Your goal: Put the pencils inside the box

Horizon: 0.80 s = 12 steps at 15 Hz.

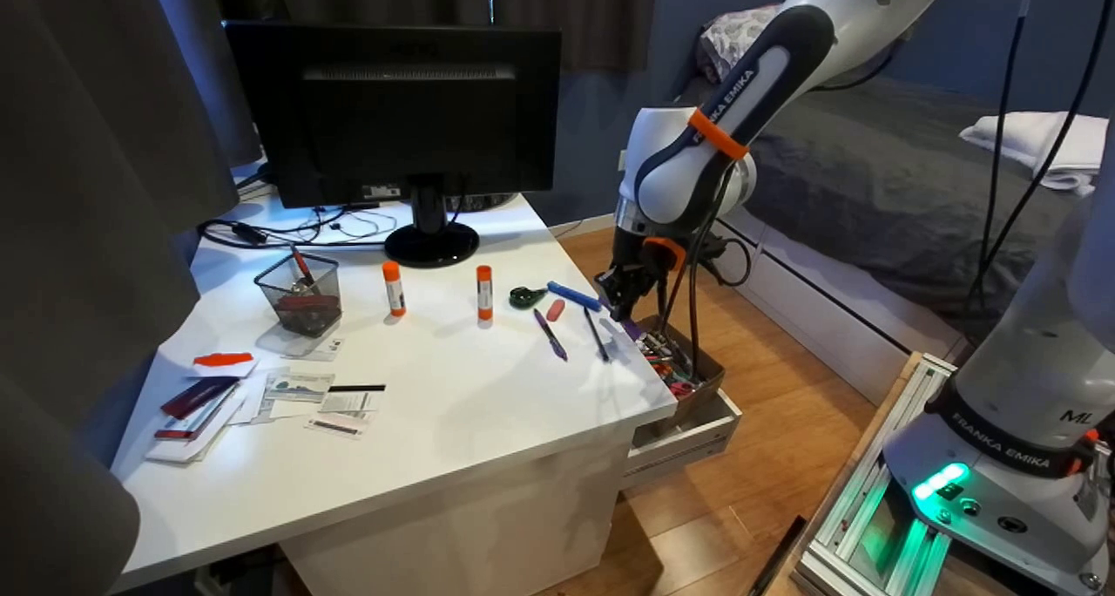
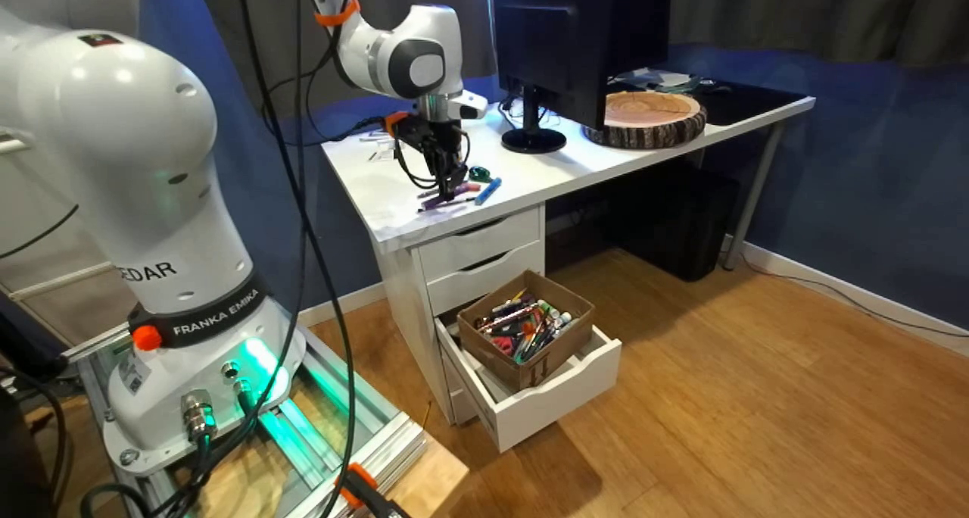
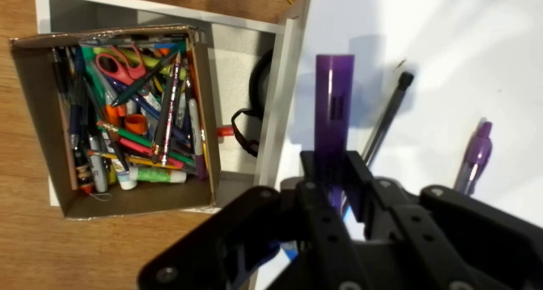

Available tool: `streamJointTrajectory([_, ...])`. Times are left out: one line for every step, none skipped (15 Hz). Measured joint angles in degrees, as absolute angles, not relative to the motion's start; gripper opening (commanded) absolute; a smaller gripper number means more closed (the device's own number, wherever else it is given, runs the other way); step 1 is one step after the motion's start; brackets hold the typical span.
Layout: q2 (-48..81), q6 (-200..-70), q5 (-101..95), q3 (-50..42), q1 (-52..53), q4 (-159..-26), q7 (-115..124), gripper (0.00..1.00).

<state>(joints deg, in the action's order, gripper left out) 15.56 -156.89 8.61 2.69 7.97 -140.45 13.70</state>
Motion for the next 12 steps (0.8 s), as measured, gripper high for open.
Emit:
streamJointTrajectory([13.32, -155.31, 8.00, 2.17, 7.49, -140.81, 13.12, 0.05])
streamJointTrajectory([11.04, -153.22, 6.48, 1.31, 6.96, -141.12, 12.93, 0.05])
streamJointTrajectory([8.98, -150.94, 4.42, 0.24, 6.34, -141.41, 12.93, 0.05])
streamJointTrajectory([7.31, -148.90, 2.15, -0.85, 5.49, -141.71, 12.93, 0.05])
streamJointTrajectory([6.15, -147.38, 0.08, -1.81, 4.43, -142.04, 12.78, 0.05])
streamJointTrajectory([5.43, -146.29, -1.74, -2.69, 3.25, -142.38, 12.48, 0.05])
streamJointTrajectory([5.26, -145.52, -3.34, -3.50, 2.02, -142.62, 11.91, 0.05])
streamJointTrajectory([5.41, -145.19, -4.77, -4.24, 0.84, -142.92, 11.13, 0.05])
streamJointTrajectory([5.74, -145.17, -6.05, -4.90, -0.19, -143.31, 10.47, 0.05])
streamJointTrajectory([6.26, -145.20, -7.22, -5.50, -1.08, -143.79, 9.91, 0.05])
streamJointTrajectory([6.99, -145.30, -8.31, -6.06, -1.77, -144.22, 9.41, 0.05])
streamJointTrajectory([8.00, -145.71, -9.57, -6.61, -2.30, -144.57, 9.31, 0.05])
